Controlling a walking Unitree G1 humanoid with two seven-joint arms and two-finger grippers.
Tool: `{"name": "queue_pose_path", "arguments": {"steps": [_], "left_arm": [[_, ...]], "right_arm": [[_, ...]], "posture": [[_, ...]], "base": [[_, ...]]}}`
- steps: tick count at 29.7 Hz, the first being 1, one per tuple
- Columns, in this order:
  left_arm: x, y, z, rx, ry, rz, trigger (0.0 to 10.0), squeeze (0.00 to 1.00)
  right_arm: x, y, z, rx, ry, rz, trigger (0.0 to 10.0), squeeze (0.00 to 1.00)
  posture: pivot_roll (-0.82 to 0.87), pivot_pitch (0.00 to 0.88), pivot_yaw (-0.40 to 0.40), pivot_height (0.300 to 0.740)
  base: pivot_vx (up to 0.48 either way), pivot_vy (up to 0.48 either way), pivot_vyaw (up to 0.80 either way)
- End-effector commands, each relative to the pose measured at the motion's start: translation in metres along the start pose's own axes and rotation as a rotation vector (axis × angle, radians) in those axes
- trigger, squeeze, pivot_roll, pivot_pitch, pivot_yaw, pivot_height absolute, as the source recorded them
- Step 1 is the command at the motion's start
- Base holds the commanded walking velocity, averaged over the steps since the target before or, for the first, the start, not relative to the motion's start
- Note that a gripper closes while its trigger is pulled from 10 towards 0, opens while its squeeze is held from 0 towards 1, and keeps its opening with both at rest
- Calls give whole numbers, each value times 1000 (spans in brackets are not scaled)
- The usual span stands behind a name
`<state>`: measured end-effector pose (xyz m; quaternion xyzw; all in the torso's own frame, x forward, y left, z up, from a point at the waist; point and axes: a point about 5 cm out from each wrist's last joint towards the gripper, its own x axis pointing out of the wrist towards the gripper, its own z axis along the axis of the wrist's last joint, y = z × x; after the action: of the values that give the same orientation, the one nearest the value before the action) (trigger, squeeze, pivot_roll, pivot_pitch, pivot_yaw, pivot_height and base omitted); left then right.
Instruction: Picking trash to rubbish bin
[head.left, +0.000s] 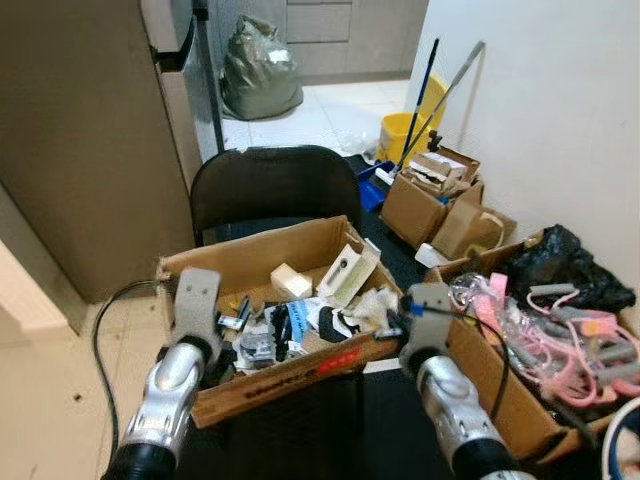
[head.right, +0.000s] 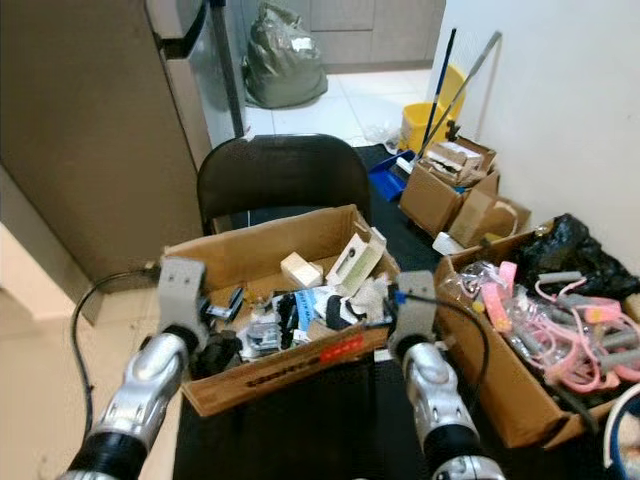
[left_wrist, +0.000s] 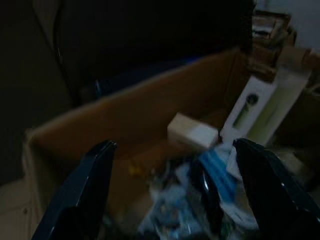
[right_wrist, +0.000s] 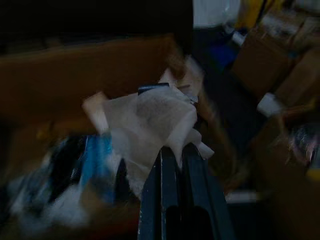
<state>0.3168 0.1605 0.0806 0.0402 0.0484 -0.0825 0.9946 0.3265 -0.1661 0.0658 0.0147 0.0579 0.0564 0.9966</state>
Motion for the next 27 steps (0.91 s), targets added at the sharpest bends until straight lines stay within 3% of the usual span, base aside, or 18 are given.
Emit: {"name": "queue_pose_path", "arguments": {"steps": [1,10,13,18,22,25,27], "left_arm": [[-4,5,-5,4,16,13,10000,0],[-5,4,-4,0,11,1,10000,0],[-4,0,-2,53,15,-43,10000,0],[-5,-11,5,116,-12,-154,10000,0],[-11,-30,13,193,-47,-360,10000,0],[-12,-31,13,204,-49,-377,10000,0],[-18,-40,13,183,-19,-525,10000,0]], "right_arm": [[1,6,2,16,-16,12,10000,0],[6,10,10,24,-44,30,10000,0],[7,11,12,25,-51,35,10000,0],[7,11,13,23,-51,39,10000,0],[8,10,13,16,-45,44,10000,0],[8,10,13,14,-43,45,10000,0],[9,16,11,-54,-23,109,10000,0]], "posture": [[-58,97,-10,740],[-59,98,-9,740],[-59,99,-9,740],[-55,100,-11,740],[-53,99,-13,740],[-53,99,-13,740],[-55,97,-13,740]], "base": [[405,0,0],[315,0,0],[0,0,0],[0,0,0],[0,0,0],[0,0,0],[0,0,0]]}}
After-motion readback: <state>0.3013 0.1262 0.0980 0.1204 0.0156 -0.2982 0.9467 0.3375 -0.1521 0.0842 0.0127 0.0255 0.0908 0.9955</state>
